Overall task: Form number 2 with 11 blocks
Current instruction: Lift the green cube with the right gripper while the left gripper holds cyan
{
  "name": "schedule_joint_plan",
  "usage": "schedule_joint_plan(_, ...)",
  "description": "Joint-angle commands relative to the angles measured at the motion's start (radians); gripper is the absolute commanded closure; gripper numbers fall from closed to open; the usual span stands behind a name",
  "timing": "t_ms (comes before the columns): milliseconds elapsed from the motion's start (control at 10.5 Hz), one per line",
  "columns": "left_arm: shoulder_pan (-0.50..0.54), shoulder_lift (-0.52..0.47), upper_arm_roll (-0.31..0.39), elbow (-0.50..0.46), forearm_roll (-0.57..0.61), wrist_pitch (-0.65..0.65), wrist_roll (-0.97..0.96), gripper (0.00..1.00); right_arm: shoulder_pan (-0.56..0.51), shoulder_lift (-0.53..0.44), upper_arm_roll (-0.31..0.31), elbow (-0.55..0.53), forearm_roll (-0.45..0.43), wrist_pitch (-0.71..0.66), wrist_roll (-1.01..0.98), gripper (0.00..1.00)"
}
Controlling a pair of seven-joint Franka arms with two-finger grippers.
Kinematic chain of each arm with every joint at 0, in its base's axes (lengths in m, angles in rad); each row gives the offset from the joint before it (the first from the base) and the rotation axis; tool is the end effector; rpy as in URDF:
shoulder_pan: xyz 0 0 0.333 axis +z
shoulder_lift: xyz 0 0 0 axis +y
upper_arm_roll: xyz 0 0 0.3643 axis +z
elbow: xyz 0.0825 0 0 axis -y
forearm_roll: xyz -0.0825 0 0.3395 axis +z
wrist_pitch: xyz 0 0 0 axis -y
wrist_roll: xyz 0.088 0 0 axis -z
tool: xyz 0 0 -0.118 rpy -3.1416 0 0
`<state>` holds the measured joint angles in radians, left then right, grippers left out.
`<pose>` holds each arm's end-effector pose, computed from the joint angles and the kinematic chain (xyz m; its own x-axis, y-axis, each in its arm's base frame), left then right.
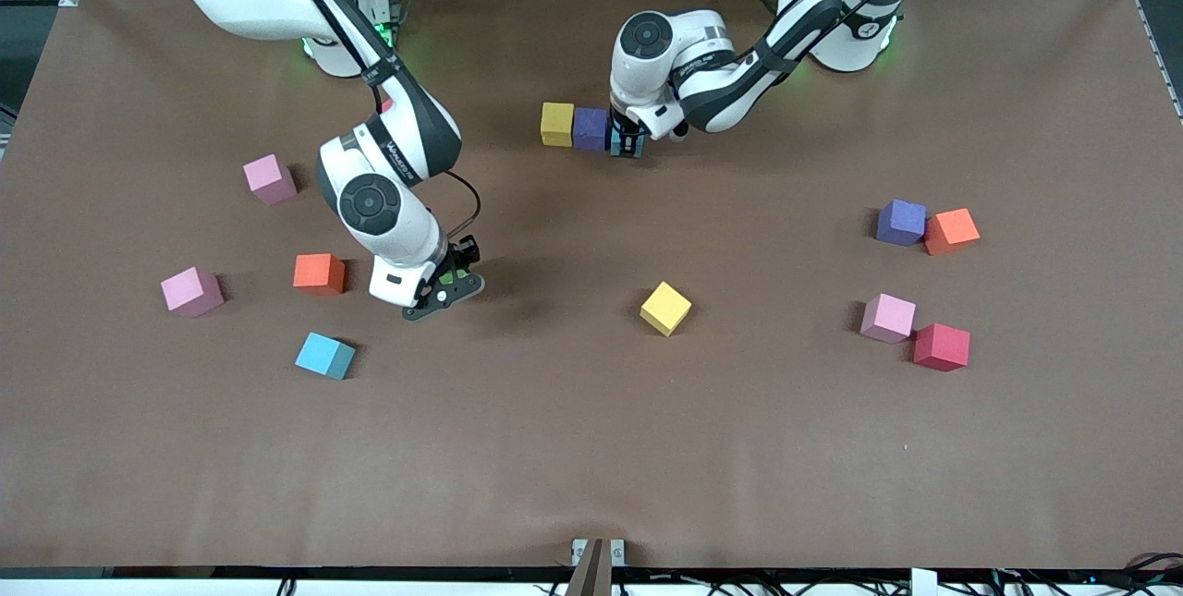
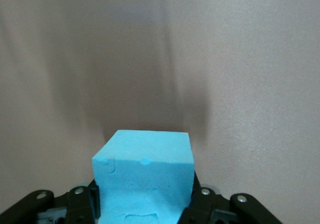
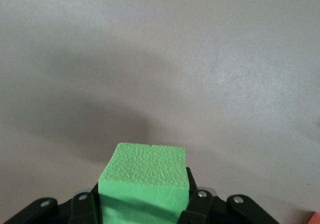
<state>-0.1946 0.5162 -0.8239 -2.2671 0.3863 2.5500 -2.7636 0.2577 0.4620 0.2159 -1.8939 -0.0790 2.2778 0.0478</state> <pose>0.2810 -0.4409 0.2669 0.0906 0.9936 -0.0669 0.9835 -0.0998 -0.1511 0.5526 0.2663 0.3218 0.8934 0.4444 -0.0668 0.4429 -0.8958 -0.0360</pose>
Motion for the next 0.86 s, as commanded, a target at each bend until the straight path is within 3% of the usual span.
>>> schedule_joint_plan(0, -0.022, 0.007, 0.002, 0.014, 0.057, -0.01, -0.185, 0.8, -0.008, -0.013, 0.007, 0.015, -0.001, -0.011, -0.008, 1.0)
schedule_joint_plan(761, -0.043, 0.016, 0.003, 0.014, 0.055, -0.01, -0.205, 0.78, -0.038, -0.025, 0.002, 0.064, 0.004, -0.004, 0.007, 1.0)
